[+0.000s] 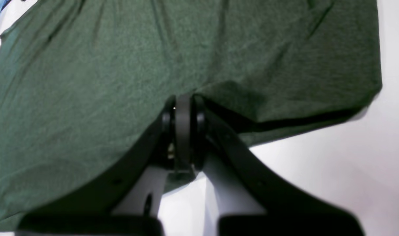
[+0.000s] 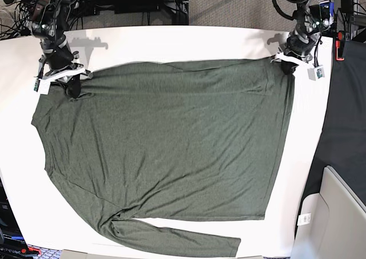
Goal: Fold the T-shirt properly
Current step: 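Drag the held shoulder edge across the table with both grippers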
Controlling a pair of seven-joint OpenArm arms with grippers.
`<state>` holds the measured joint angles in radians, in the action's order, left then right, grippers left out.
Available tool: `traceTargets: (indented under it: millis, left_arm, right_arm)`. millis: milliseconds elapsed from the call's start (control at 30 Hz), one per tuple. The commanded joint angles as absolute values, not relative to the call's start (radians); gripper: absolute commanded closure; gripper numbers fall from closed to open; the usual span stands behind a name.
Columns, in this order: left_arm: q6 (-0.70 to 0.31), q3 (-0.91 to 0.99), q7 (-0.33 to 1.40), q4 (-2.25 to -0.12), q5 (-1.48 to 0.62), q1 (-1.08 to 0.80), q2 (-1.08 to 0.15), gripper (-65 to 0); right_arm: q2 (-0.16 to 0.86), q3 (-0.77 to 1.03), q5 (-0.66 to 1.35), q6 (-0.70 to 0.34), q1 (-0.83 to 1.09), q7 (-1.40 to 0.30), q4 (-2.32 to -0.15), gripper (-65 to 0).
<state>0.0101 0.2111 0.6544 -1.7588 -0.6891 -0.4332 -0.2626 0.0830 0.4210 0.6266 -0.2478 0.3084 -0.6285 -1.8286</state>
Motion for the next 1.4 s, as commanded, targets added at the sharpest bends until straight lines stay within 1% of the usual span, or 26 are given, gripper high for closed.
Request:
traceTargets:
  millis: [0,333,400,467,533,733,900,1100,1367]
  left_arm:
    - [0.012,0.229,0.638,-1.779,-0.69,-0.447,-0.275,-0.1]
    - [0.007,0.275,0.638,-1.794,-0.69,-0.545,-0.292,-0.1]
    - [-0.028,0.297,0.638,-1.813,-0.69,-0.561,-0.292,-0.1]
    - [-0.087,0.317,0.638,-1.834,-0.69,-0.573,-0.291,-0.1]
    - [-0.113,0.323,0.638,-1.847,-0.69,-0.572,-0.291,-0.1]
    - [-0.113,0.321,0.641,-1.859,-0.69,-0.552,-0.291,-0.1]
    - [-0.113,0.32,0.651,-1.862,-0.69,-0.513,-0.289,-0.1]
    - [-0.113,0.317,0.651,-1.862,-0.69,-0.481,-0.286,-0.1]
    - [-0.113,0.32,0.664,-1.886,-0.69,-0.384,-0.286,-0.1]
  right_arm:
    - [0.096,0.424,0.639,-0.259,0.318,-0.601,-1.867,-0.2]
    - [0.097,0.424,0.641,-0.259,0.43,-0.601,-1.959,-0.2]
    - [0.097,0.426,0.641,-0.259,0.435,-0.601,-1.959,-0.2]
    - [0.097,0.426,0.641,-0.259,0.43,-0.601,-1.959,-0.2]
    - [0.097,0.426,0.641,-0.259,0.417,-0.601,-1.957,-0.2]
    - [0.094,0.424,0.633,-0.259,0.335,-0.601,-1.925,-0.2]
    - [0.094,0.421,0.552,-0.259,0.288,-0.601,-1.845,-0.5]
    - [0.091,0.421,0.547,-0.259,0.283,-0.601,-1.844,-0.4]
    - [0.088,0.424,0.55,-0.259,0.214,-0.599,-1.844,-0.2]
